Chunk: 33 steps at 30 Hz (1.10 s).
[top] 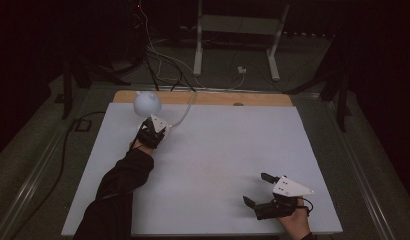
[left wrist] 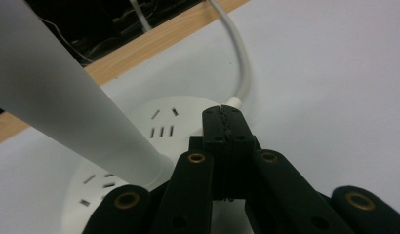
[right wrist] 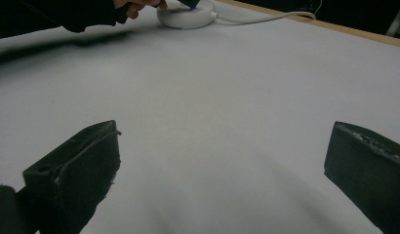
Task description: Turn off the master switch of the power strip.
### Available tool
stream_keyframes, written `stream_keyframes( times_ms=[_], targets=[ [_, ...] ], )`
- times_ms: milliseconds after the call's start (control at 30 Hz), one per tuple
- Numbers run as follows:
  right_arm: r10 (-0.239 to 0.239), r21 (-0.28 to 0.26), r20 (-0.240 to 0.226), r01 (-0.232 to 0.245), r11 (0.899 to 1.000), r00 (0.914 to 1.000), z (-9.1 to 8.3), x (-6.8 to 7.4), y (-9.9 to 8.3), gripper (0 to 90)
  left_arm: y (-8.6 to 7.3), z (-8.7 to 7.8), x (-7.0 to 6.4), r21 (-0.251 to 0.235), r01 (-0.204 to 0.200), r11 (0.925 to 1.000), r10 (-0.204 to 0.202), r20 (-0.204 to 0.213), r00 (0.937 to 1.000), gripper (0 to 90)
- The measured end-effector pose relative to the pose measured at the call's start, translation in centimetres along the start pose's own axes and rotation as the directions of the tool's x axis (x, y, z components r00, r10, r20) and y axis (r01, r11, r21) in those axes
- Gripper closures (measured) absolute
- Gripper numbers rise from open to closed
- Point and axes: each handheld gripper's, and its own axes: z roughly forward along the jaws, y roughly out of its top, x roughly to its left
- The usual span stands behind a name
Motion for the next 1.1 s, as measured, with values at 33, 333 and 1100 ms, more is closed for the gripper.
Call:
stream_keyframes(
  times_ms=[33, 333, 1100],
  targets=[
    [-0.002, 0.0, 0.0, 0.002, 1.0, 1.0, 0.0, 0.01, 0.0, 0.0, 0.01, 0.04, -0.09, -0.002, -0.012, 0.9999, 0.012, -0.011, 0.9999, 90.0],
    [-0.002, 0.002, 0.001, 0.002, 1.0, 1.0, 0.02, 0.06, 0.01, 0.0, -0.05, 0.18, -0.52, 0.02, -0.071, 0.9973, 0.072, -0.051, 0.9961, 90.0],
    [-0.003, 0.008, -0.003, 0.004, 1.0, 1.0, 0.12, 0.1, -0.03, 0.0, 0.7, 0.21, -0.58, 0.084, -0.158, 0.9838, 0.161, -0.031, 0.9864, 90.0]
  ],
)
